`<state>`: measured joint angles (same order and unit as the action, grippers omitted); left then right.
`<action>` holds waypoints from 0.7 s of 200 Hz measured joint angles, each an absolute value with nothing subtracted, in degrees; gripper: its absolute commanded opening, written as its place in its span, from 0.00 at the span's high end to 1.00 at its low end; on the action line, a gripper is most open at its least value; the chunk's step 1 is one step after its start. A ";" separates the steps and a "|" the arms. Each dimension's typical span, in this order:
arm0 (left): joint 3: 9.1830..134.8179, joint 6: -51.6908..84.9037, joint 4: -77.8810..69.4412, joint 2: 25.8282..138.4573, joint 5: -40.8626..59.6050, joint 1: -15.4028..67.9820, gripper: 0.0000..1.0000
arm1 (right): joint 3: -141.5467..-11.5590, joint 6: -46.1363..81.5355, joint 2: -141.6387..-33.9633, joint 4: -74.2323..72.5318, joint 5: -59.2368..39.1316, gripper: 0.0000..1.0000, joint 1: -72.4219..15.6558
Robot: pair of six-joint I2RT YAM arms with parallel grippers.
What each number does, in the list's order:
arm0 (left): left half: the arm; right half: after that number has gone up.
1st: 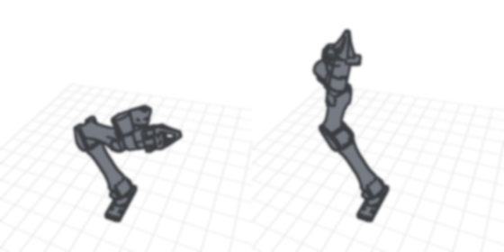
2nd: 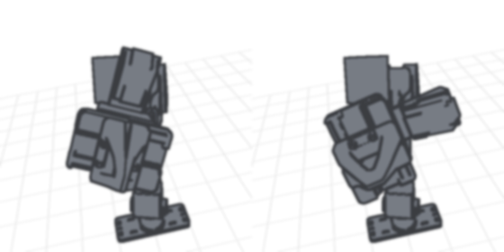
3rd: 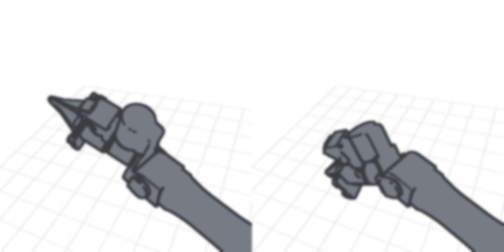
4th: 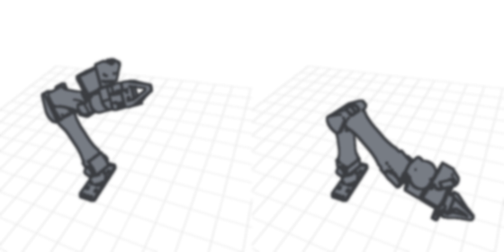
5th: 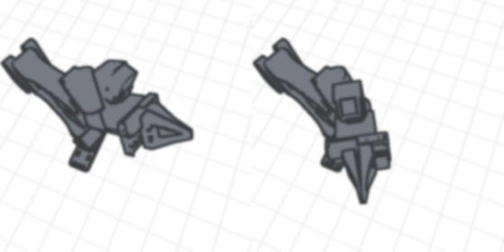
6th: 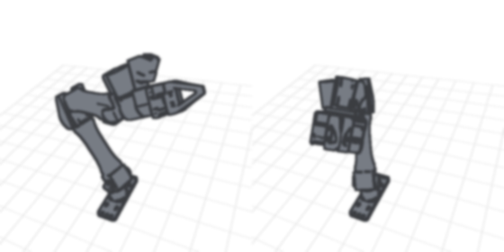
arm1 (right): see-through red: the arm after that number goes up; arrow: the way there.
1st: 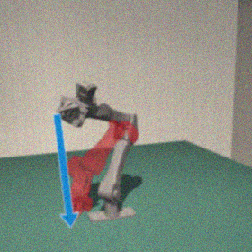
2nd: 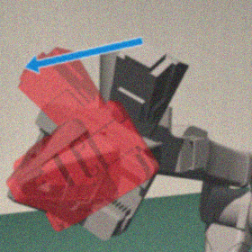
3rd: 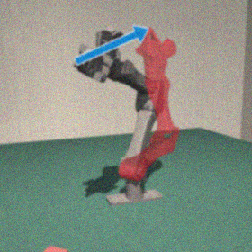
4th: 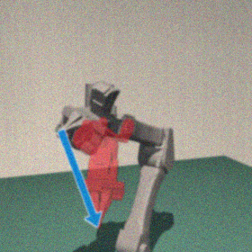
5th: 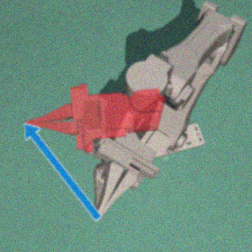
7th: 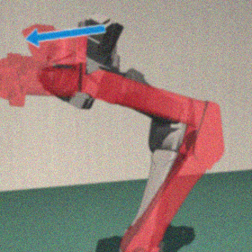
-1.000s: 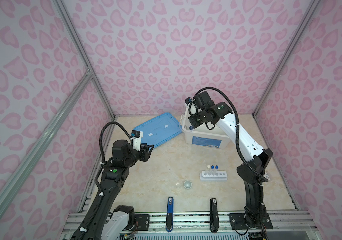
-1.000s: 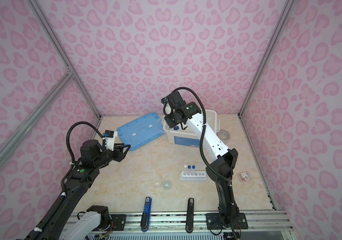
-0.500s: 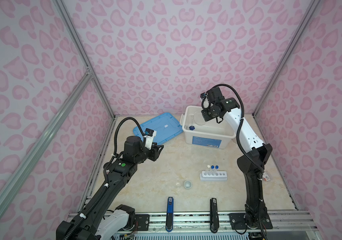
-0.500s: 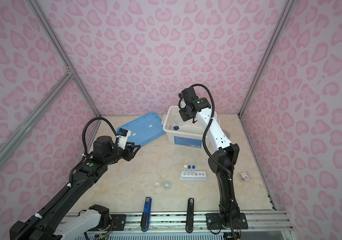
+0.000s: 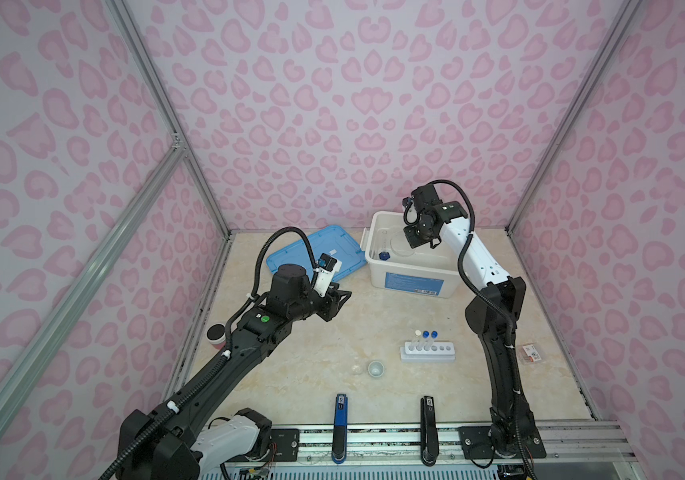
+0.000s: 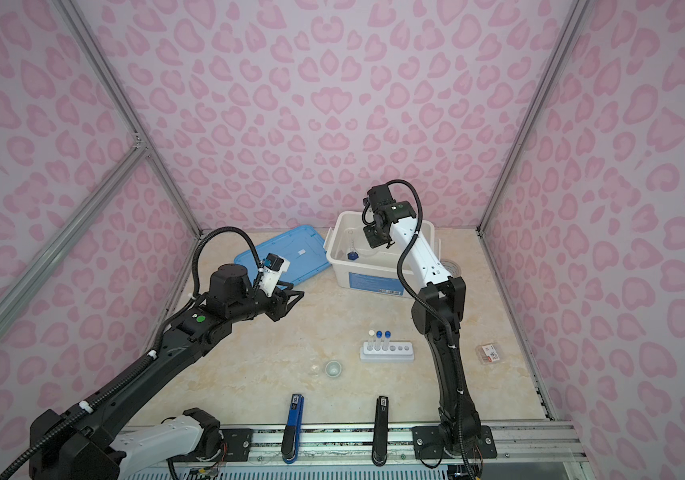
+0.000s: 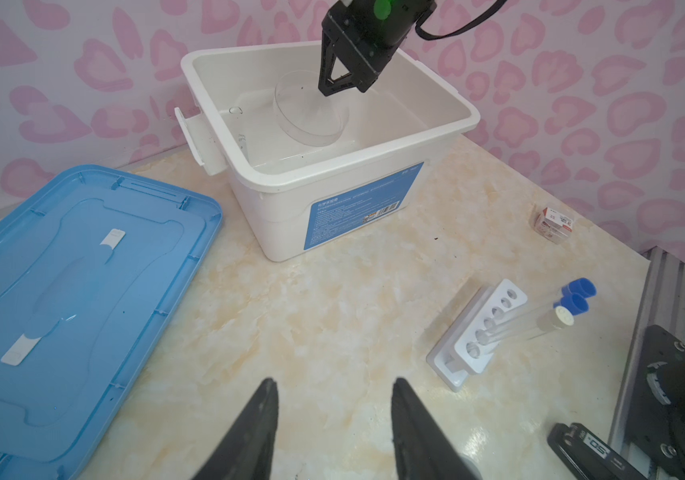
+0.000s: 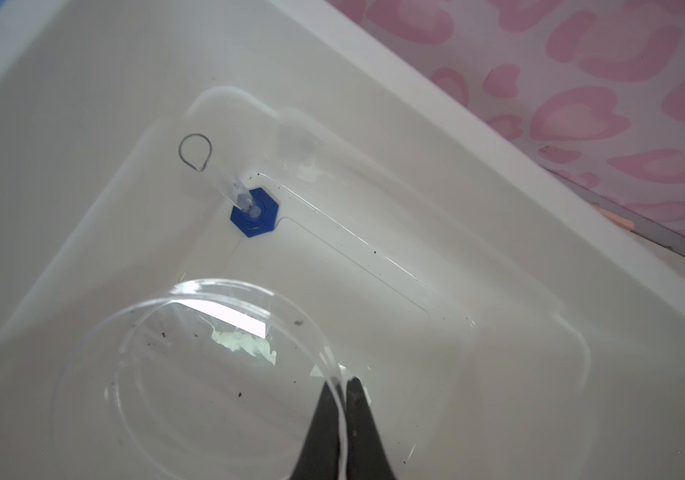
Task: Organize the chemistry lab equipment
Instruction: 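Lower the petri dish into the bin beside the glass cylinder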
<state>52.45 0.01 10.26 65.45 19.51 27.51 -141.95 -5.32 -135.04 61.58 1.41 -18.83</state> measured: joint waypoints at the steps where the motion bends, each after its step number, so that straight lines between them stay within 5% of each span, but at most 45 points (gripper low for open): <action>1: 52.49 -0.01 10.26 65.47 19.51 27.53 0.54 | -141.95 -5.32 -135.11 61.58 1.41 0.93 -18.83; 140: 54.65 -0.38 5.02 69.58 19.07 29.63 0.54 | -144.38 -4.05 -143.39 59.35 -0.21 0.93 -18.76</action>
